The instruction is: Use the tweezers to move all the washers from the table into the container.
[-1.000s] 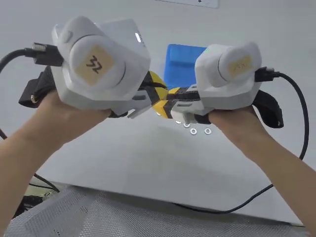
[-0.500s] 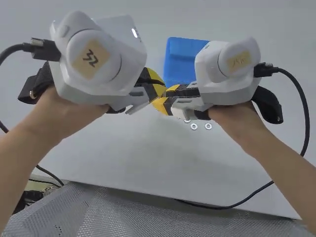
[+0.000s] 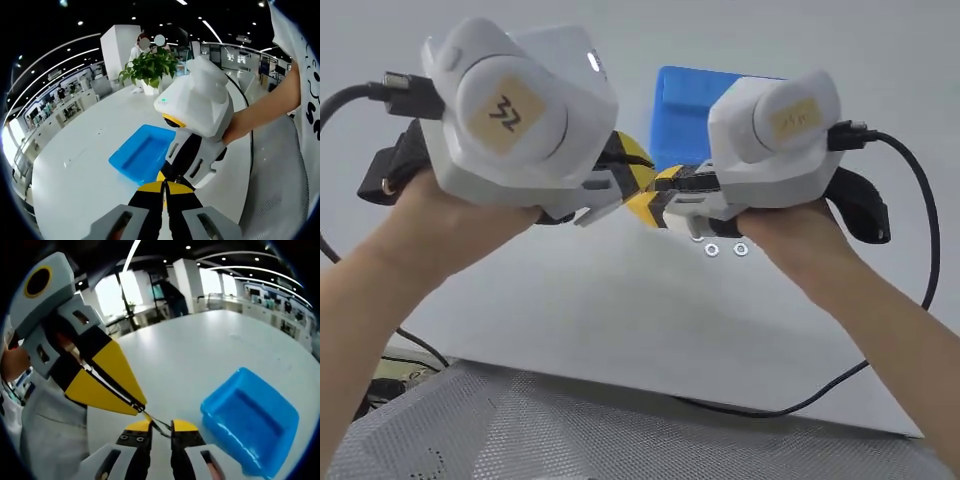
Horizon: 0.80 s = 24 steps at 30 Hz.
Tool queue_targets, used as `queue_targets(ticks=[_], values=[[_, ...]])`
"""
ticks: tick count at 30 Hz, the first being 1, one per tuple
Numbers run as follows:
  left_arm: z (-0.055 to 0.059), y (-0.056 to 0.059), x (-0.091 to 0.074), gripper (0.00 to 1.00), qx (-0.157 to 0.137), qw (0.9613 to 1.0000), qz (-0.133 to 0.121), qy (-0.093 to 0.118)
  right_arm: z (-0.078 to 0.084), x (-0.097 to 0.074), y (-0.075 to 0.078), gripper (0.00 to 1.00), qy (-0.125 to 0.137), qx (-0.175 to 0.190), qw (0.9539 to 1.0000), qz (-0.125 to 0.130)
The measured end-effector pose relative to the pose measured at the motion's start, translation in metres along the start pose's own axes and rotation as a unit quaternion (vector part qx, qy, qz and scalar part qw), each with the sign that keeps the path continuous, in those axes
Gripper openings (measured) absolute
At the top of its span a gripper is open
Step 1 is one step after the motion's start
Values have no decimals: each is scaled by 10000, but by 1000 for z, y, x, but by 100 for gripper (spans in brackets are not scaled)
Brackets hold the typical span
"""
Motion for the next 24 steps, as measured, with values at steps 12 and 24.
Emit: queue_targets(ticks=[12,24], values=[[0,-2,1,0,31,10000,-12,18,0,3,5,10,8,9,10000,-43],[-4,3,5,0,-77,9998,125,123,6,3,2,4,-287,-1125,9930,228]])
Point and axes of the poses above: the centre of the closed fingertips' face, and the gripper's own axes: x roughly forward along the fingers, y roughly to its right, z roughly out of its underside, the point moved 2 cm from there along -x, roughly backward along the fingers, and after that the axes turned 9 degrees about -x, right-handed, at the moved point
